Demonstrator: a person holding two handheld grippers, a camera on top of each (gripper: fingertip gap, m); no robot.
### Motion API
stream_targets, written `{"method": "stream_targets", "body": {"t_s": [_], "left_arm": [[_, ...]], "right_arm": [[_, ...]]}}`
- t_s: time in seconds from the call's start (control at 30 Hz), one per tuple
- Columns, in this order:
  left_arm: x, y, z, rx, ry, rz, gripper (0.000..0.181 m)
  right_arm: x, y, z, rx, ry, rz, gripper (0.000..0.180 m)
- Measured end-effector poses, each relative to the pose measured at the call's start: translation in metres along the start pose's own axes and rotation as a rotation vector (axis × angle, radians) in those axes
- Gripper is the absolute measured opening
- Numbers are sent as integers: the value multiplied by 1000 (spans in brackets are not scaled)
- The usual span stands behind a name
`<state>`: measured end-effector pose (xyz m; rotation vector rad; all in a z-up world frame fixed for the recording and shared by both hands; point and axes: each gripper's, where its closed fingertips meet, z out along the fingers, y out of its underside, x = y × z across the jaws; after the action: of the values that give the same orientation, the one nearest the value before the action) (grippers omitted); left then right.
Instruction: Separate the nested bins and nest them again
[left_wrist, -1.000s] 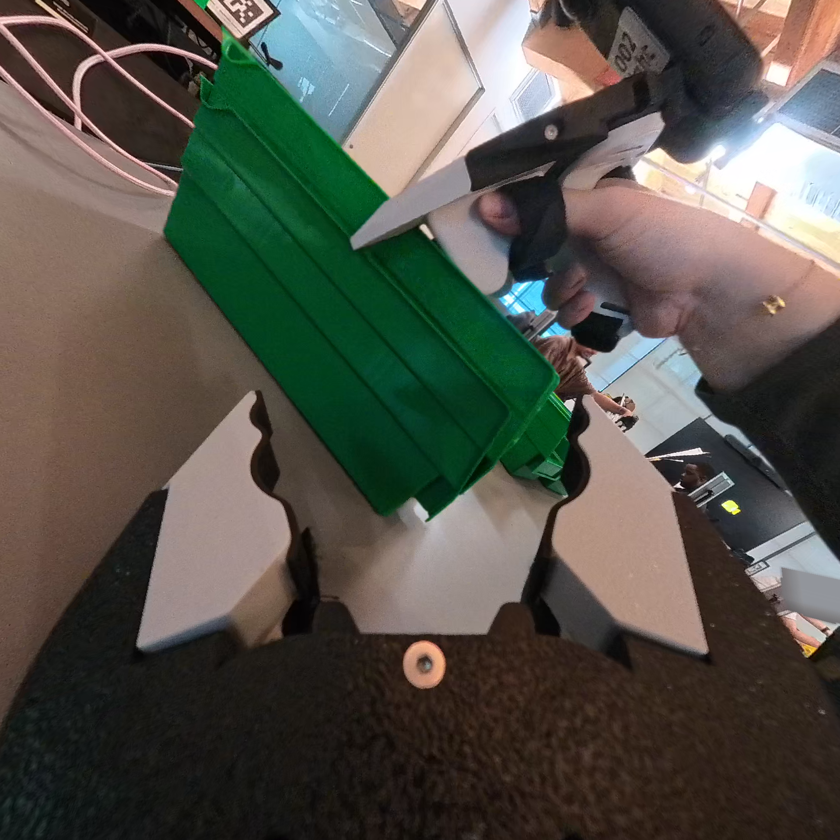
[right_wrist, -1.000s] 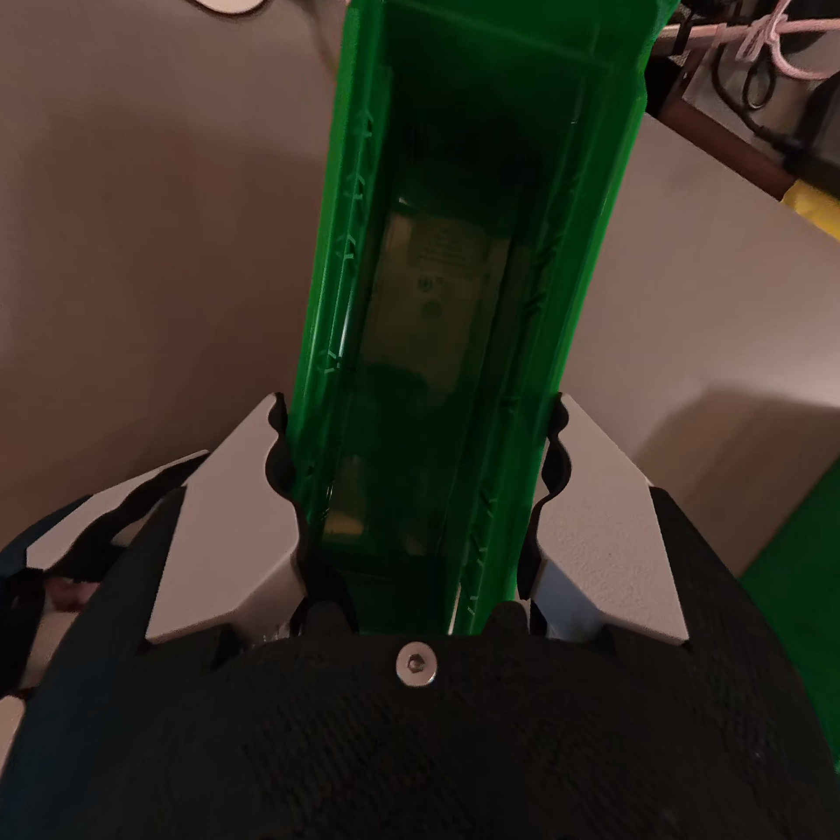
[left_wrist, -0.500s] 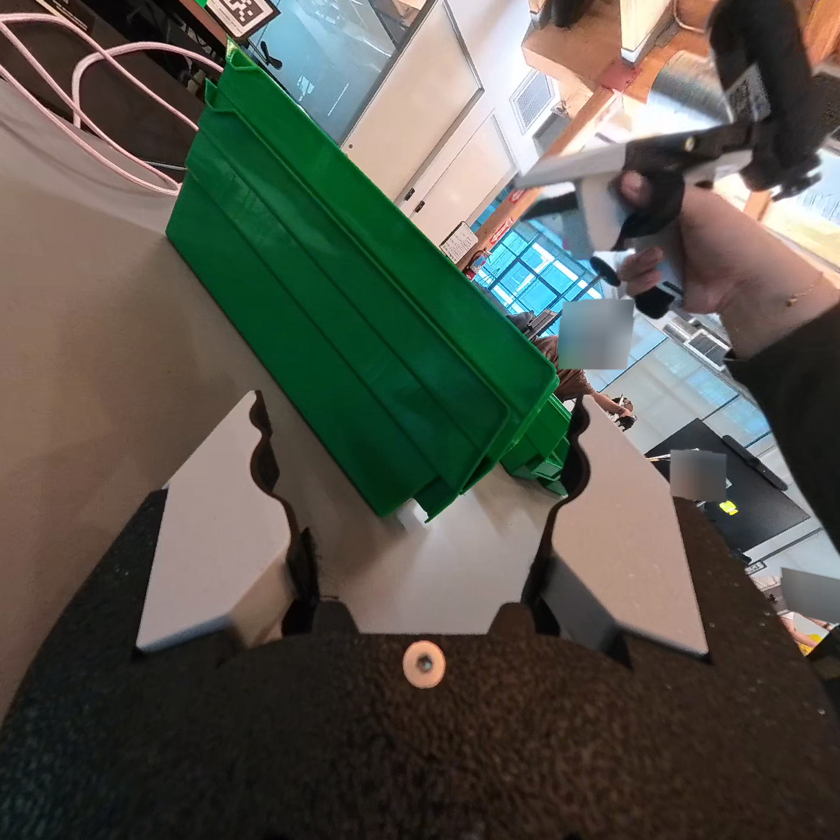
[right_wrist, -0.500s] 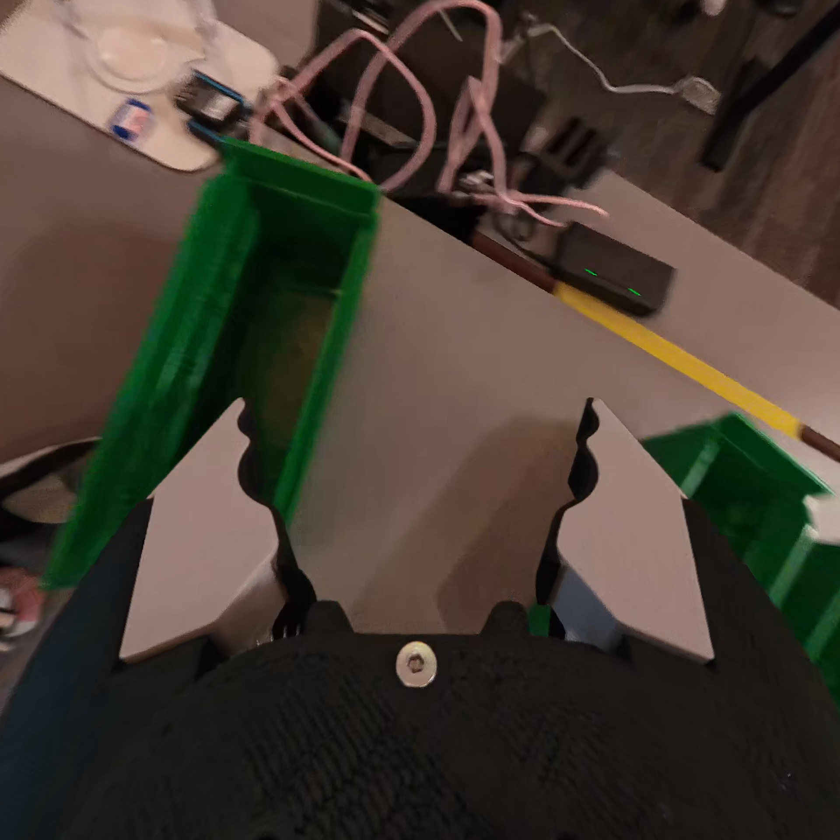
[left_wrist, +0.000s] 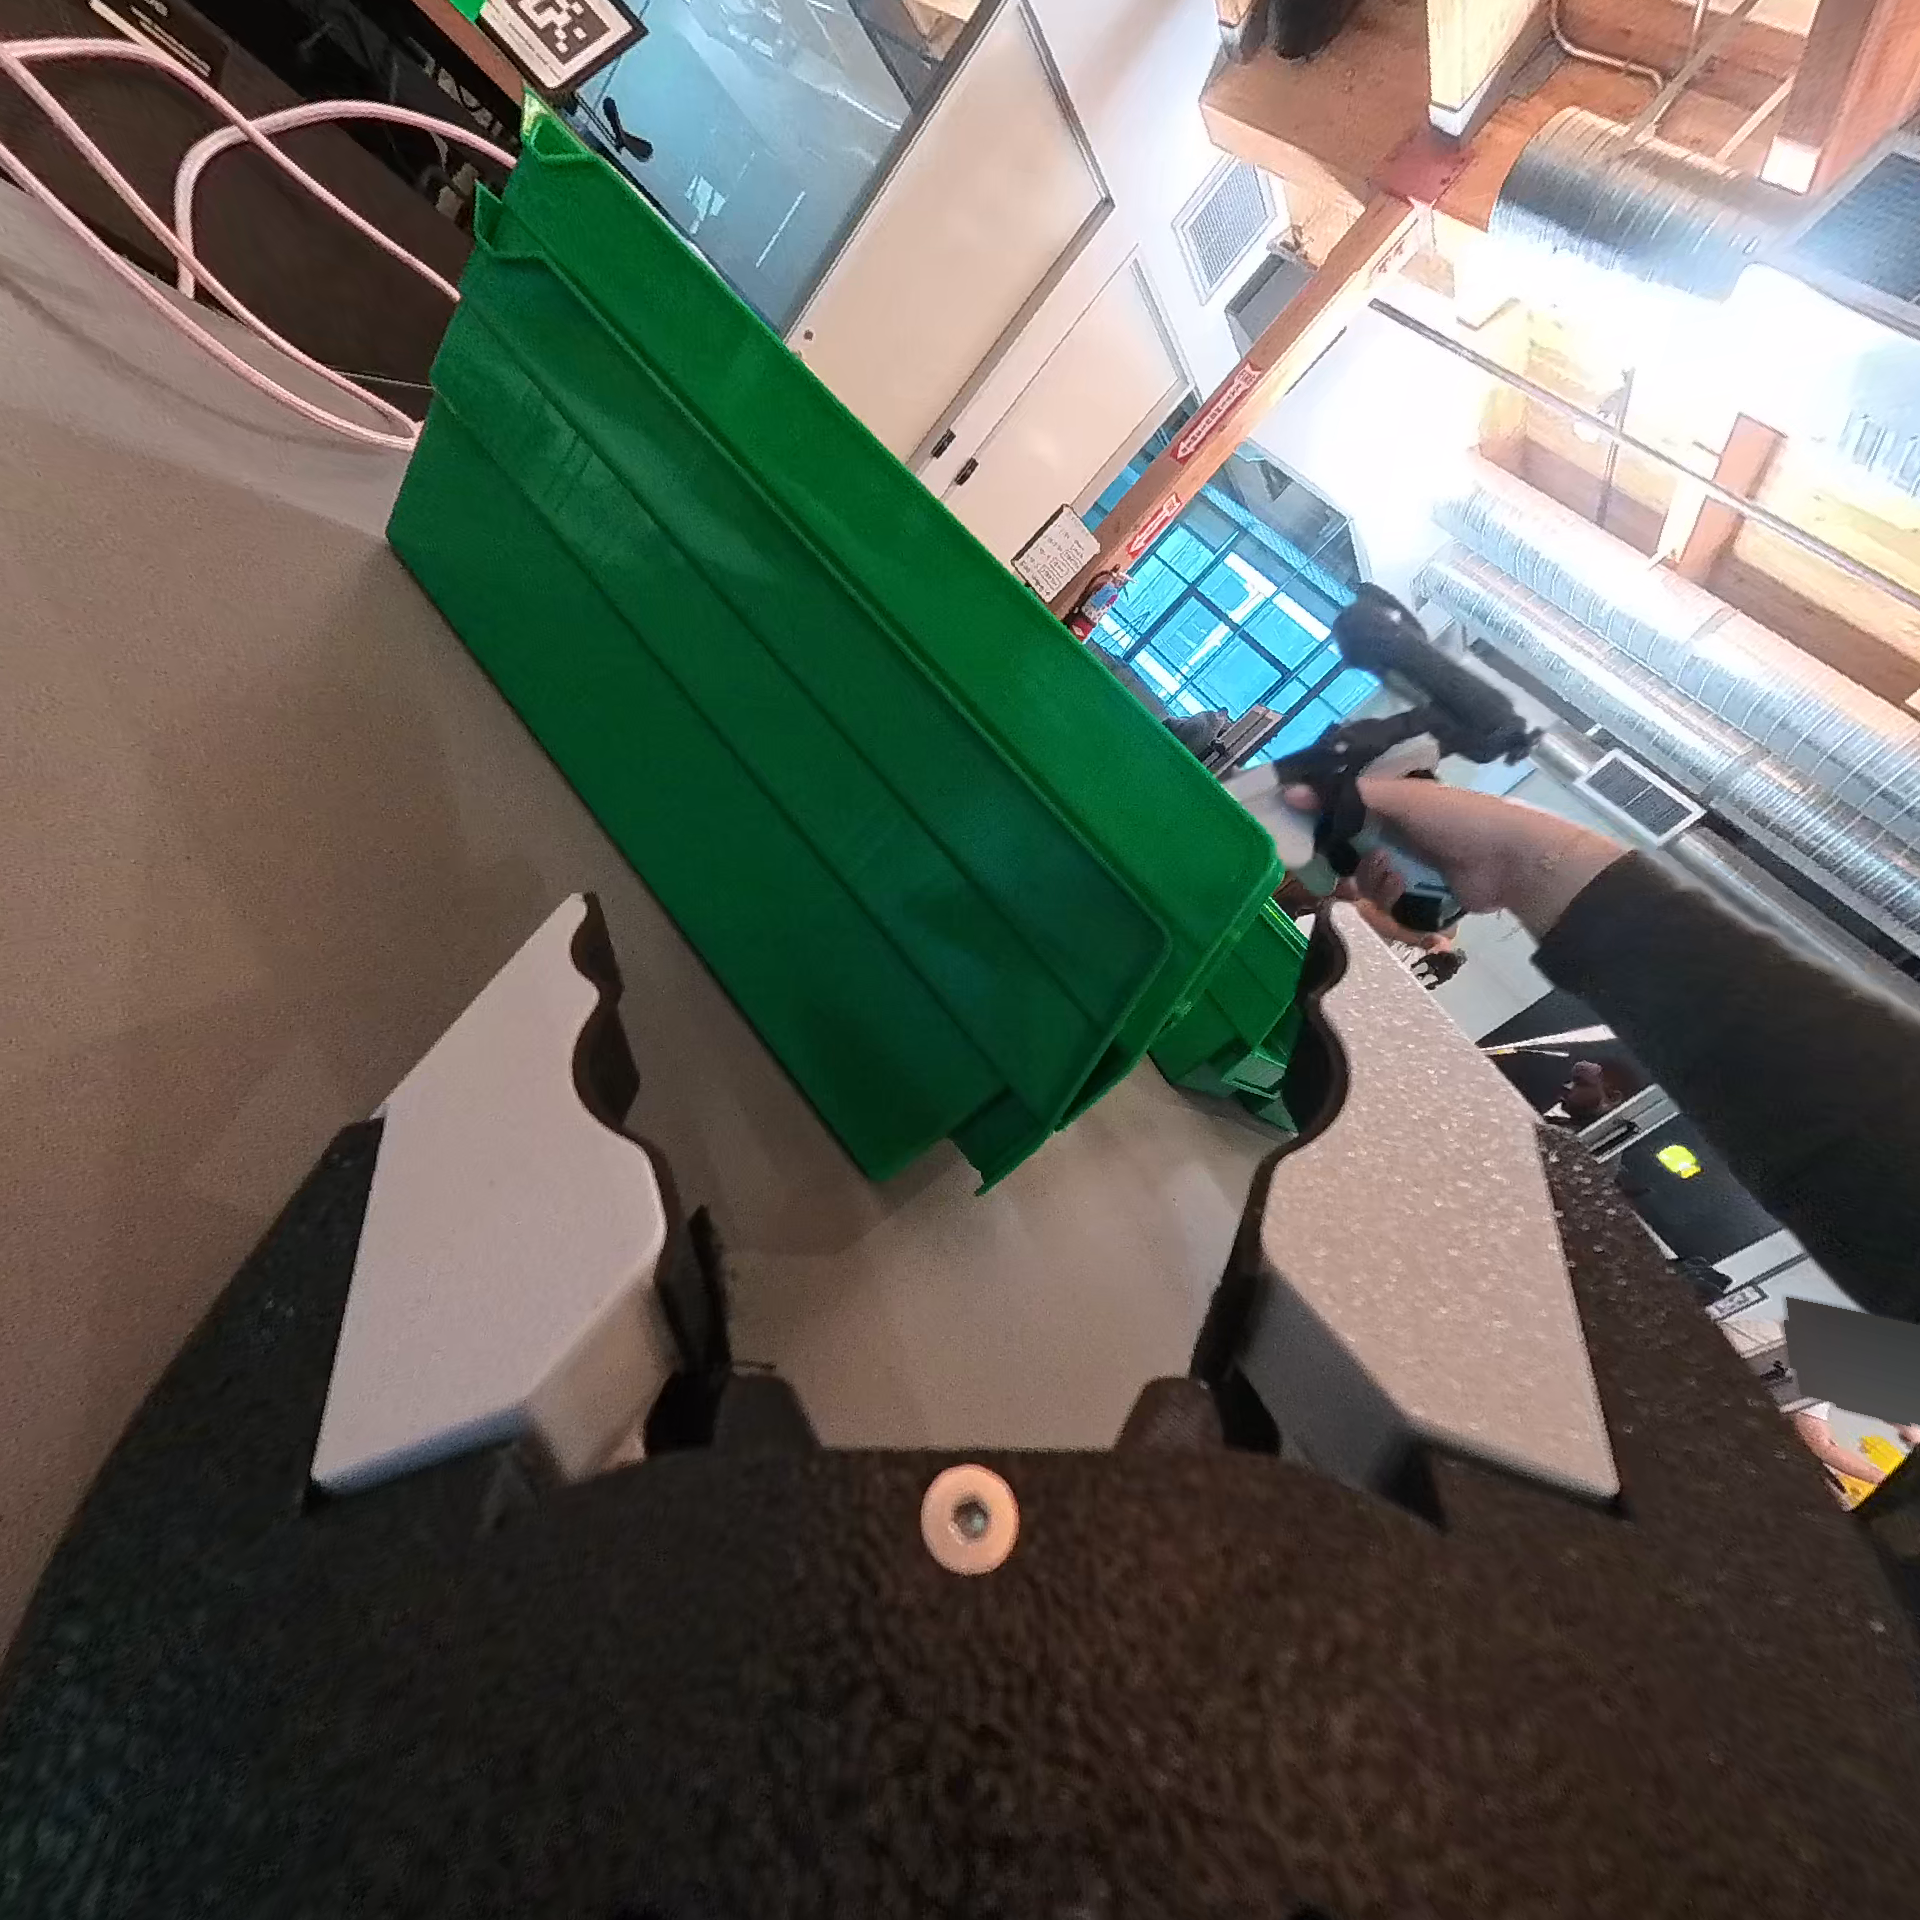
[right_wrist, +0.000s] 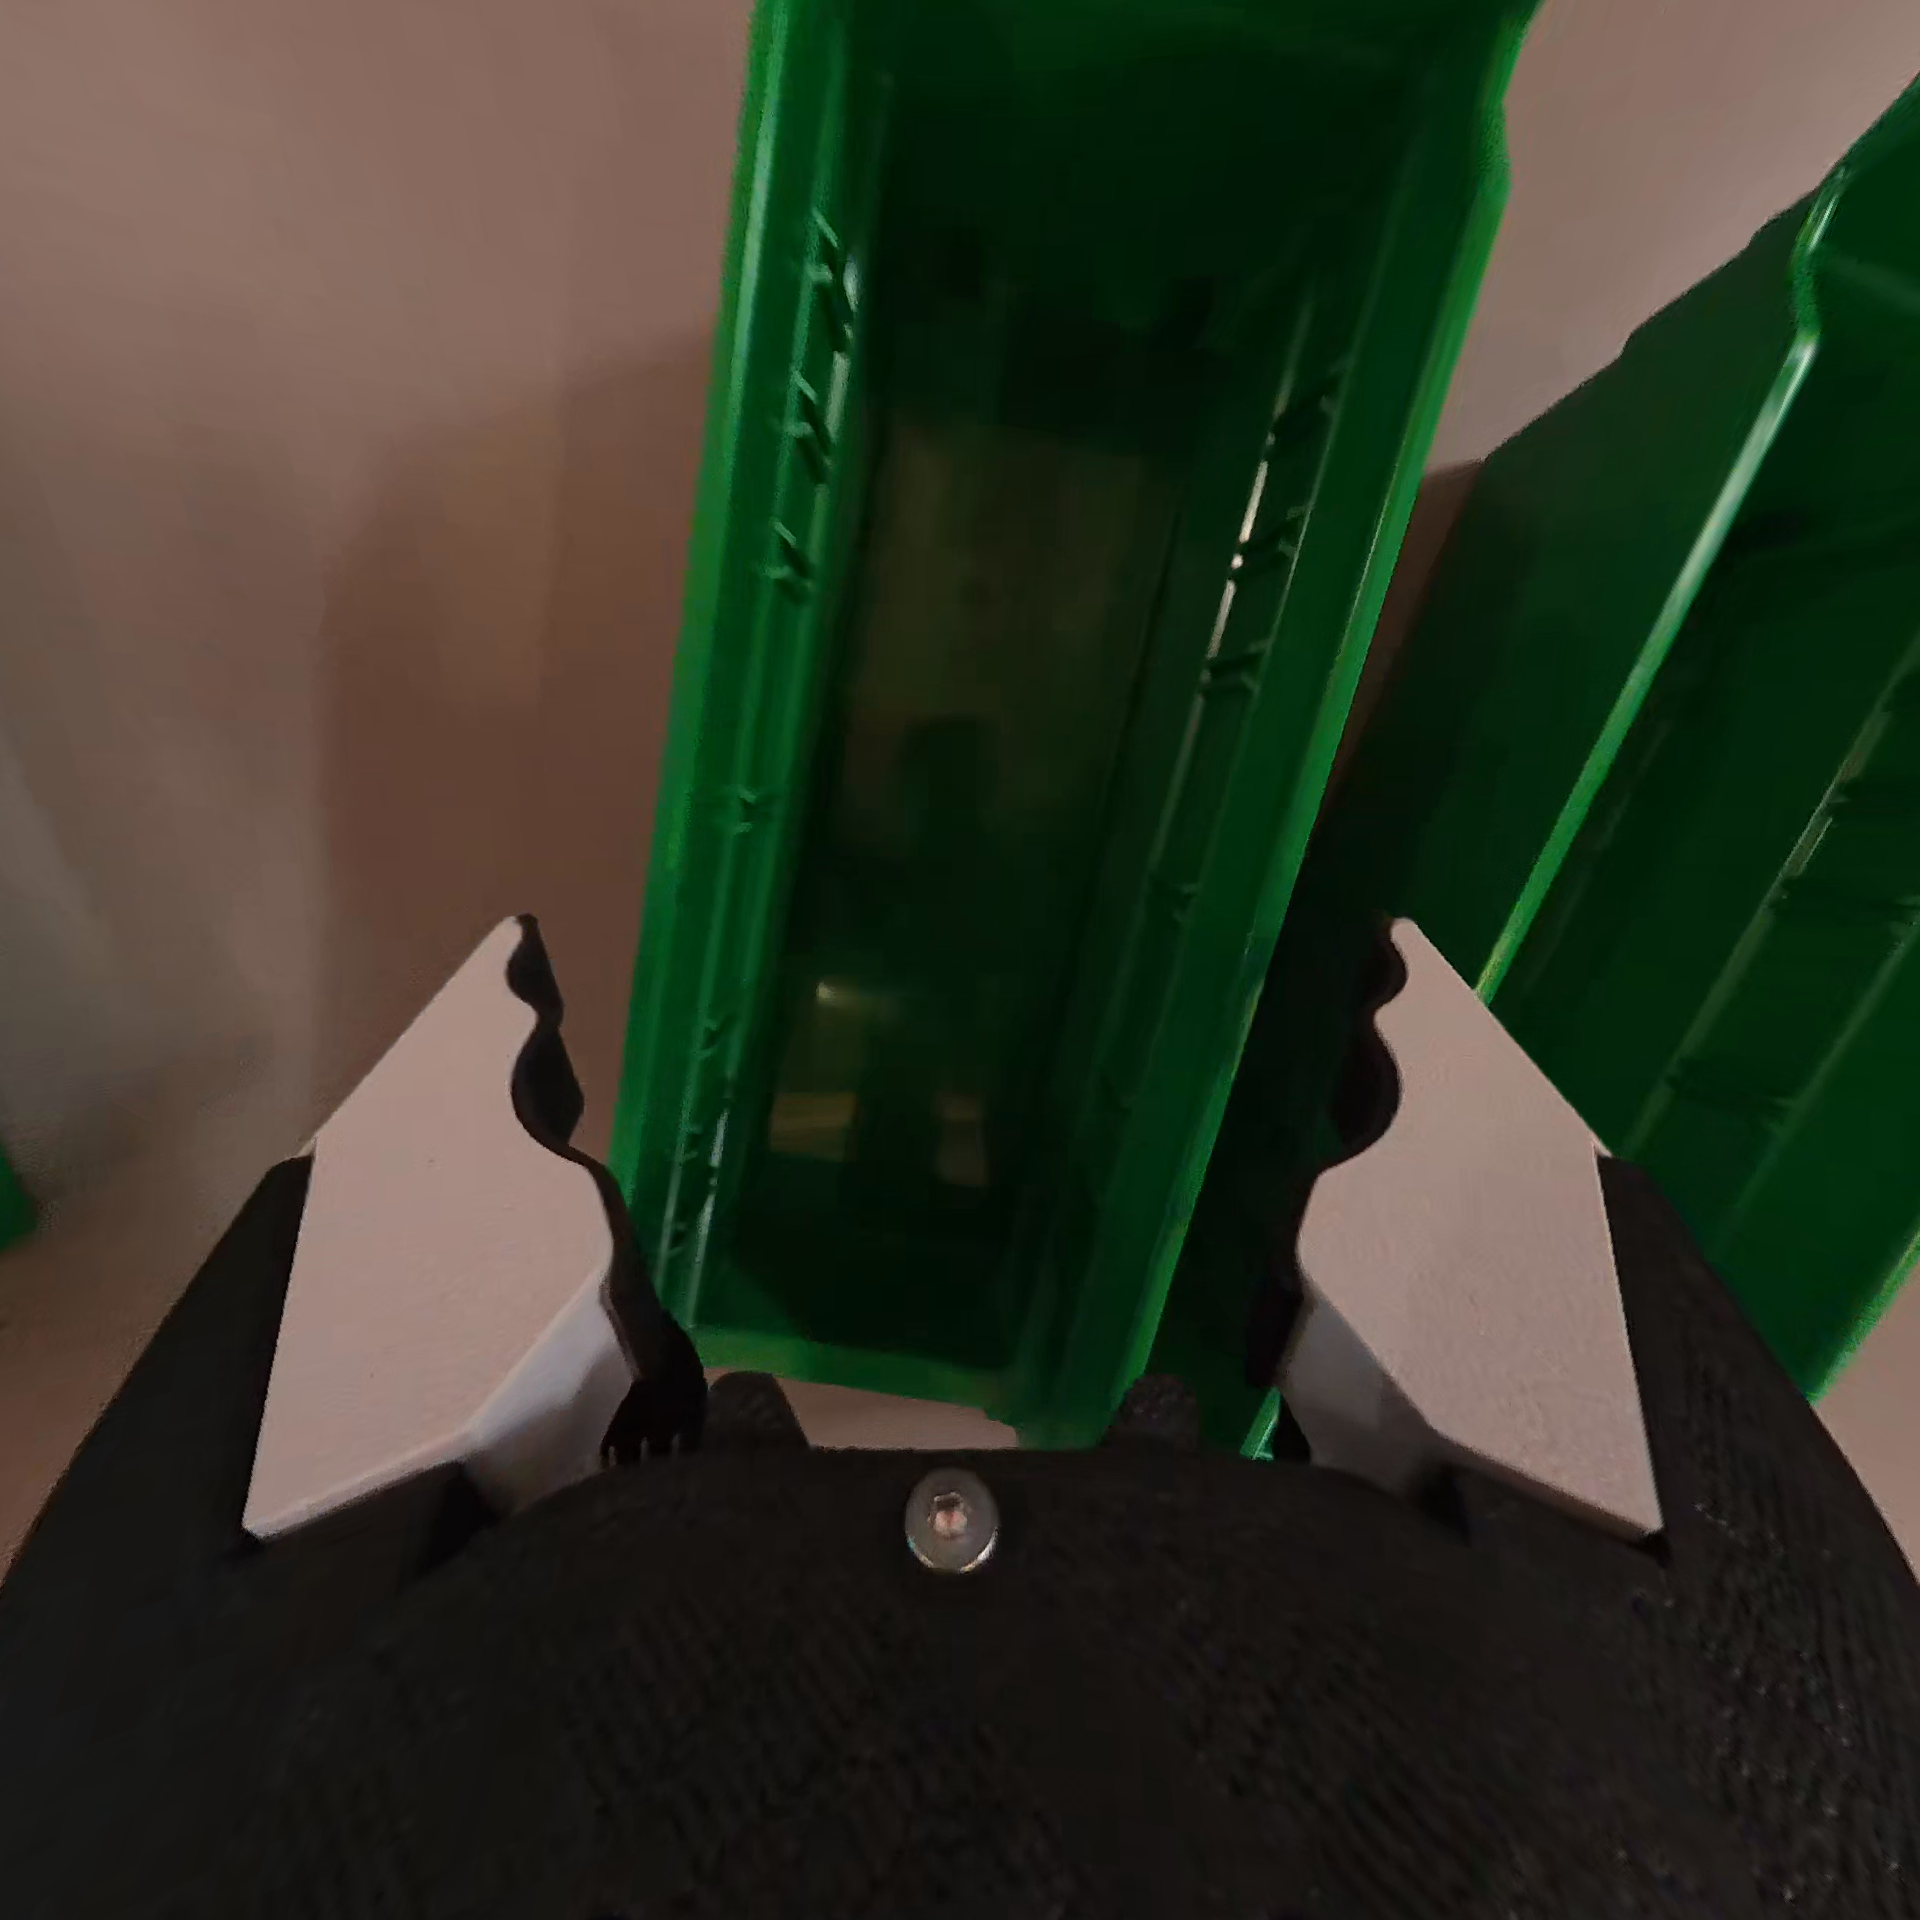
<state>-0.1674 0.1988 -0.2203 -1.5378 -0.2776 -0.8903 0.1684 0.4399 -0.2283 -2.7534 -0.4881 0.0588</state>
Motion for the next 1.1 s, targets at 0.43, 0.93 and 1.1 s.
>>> {"method": "stream_targets", "body": {"t_s": [0.43,0.93,1.1], "left_arm": [[0,0,0,-3,-2,2,127],[1,0,0,-1,1,7,127],[1,0,-1,-1,4,3,127]], "right_arm": [[-41,-18,-29,16,-87,-11,100],[-283,-51,-142,238,-313,-351,104],[-331,-38,-125,217,-323,-385,104]]}}
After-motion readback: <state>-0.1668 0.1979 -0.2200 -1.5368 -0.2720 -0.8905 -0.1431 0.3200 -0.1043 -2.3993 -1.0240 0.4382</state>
